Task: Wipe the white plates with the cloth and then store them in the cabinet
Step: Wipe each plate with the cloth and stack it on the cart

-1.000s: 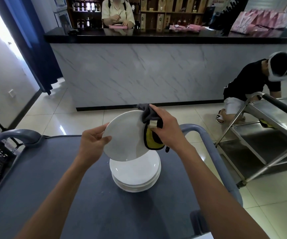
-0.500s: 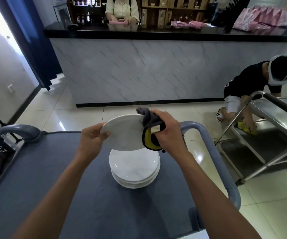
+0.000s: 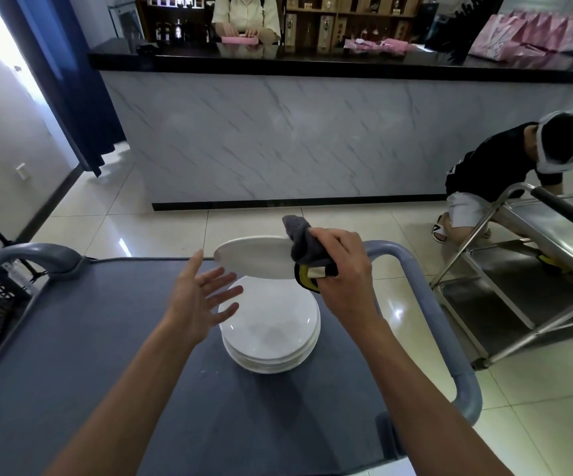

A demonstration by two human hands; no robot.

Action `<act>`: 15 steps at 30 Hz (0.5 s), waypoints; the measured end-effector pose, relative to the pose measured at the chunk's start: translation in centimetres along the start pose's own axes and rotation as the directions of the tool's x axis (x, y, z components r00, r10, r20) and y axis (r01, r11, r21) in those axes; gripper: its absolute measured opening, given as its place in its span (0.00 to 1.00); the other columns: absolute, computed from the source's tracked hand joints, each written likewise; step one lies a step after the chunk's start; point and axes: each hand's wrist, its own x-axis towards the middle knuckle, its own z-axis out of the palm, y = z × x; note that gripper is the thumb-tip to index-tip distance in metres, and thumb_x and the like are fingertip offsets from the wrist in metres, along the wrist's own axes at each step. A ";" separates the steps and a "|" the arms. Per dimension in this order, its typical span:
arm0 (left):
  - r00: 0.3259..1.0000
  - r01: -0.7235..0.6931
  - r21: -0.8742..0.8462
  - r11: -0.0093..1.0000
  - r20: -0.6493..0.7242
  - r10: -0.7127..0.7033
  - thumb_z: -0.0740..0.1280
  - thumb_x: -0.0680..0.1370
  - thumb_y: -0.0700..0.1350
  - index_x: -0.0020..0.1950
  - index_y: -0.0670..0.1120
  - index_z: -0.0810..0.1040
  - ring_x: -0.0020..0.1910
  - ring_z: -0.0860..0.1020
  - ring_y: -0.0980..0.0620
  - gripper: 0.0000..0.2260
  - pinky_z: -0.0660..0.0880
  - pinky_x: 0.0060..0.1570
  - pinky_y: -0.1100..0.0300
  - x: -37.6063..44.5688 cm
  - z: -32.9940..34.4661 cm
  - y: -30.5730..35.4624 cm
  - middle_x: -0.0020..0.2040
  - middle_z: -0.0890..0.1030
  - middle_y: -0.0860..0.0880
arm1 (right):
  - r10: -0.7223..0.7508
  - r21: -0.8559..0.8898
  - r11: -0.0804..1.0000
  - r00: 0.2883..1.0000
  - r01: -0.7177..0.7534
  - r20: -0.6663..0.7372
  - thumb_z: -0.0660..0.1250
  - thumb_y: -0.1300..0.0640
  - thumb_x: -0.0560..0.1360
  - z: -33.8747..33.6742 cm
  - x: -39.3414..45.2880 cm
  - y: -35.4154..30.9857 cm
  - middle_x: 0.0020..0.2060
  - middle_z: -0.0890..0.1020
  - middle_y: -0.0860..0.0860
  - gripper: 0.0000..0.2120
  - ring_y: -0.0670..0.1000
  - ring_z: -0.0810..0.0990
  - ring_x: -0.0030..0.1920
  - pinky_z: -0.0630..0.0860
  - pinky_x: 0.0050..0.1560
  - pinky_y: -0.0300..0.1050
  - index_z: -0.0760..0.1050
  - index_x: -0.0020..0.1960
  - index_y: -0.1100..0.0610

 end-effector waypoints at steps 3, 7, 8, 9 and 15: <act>0.992 0.075 -0.045 0.996 0.109 -0.070 0.65 0.74 0.71 0.62 0.42 0.78 0.53 0.85 0.40 0.34 0.80 0.47 0.47 -0.3 0.8 0.4 0.56 0.86 0.44 | -0.046 -0.029 0.999 0.999 0.046 0.005 0.68 0.66 0.69 0.4 -0.7 -0.2 0.52 0.81 0.56 0.19 0.58 0.78 0.51 0.77 0.47 0.58 0.81 0.60 0.62; 0.993 0.085 -0.064 0.994 0.093 -0.079 0.70 0.76 0.59 0.58 0.42 0.78 0.51 0.85 0.39 0.22 0.80 0.44 0.50 -0.8 2.2 1.0 0.57 0.85 0.42 | -0.104 -0.034 0.994 0.995 0.104 0.009 0.72 0.73 0.66 1.1 -2.1 -0.5 0.51 0.81 0.58 0.25 0.60 0.78 0.50 0.76 0.47 0.58 0.79 0.61 0.59; 0.993 0.088 -0.080 0.993 0.088 -0.081 0.70 0.77 0.53 0.57 0.42 0.78 0.51 0.85 0.39 0.17 0.80 0.44 0.50 -0.8 2.4 0.9 0.59 0.84 0.41 | -0.109 -0.037 0.993 0.994 0.110 0.012 0.74 0.74 0.65 1.2 -2.3 -0.5 0.51 0.81 0.58 0.27 0.60 0.78 0.50 0.75 0.47 0.58 0.79 0.61 0.58; 0.993 0.091 -0.117 0.989 0.081 -0.082 0.69 0.77 0.48 0.56 0.41 0.77 0.51 0.85 0.37 0.13 0.81 0.43 0.50 -0.9 2.5 0.9 0.60 0.83 0.39 | -0.113 -0.040 0.993 0.993 0.113 0.017 0.75 0.75 0.64 1.2 -2.5 -0.5 0.51 0.81 0.58 0.28 0.60 0.78 0.49 0.75 0.48 0.58 0.79 0.61 0.58; 0.999 0.039 -0.341 0.939 0.021 -0.034 0.62 0.80 0.33 0.64 0.28 0.73 0.53 0.82 0.38 0.14 0.83 0.46 0.49 -1.0 2.5 0.6 0.63 0.78 0.33 | -0.153 -0.052 0.986 0.979 0.161 0.137 0.75 0.77 0.64 0.9 -3.9 -0.4 0.53 0.82 0.58 0.26 0.61 0.80 0.52 0.74 0.51 0.56 0.82 0.59 0.61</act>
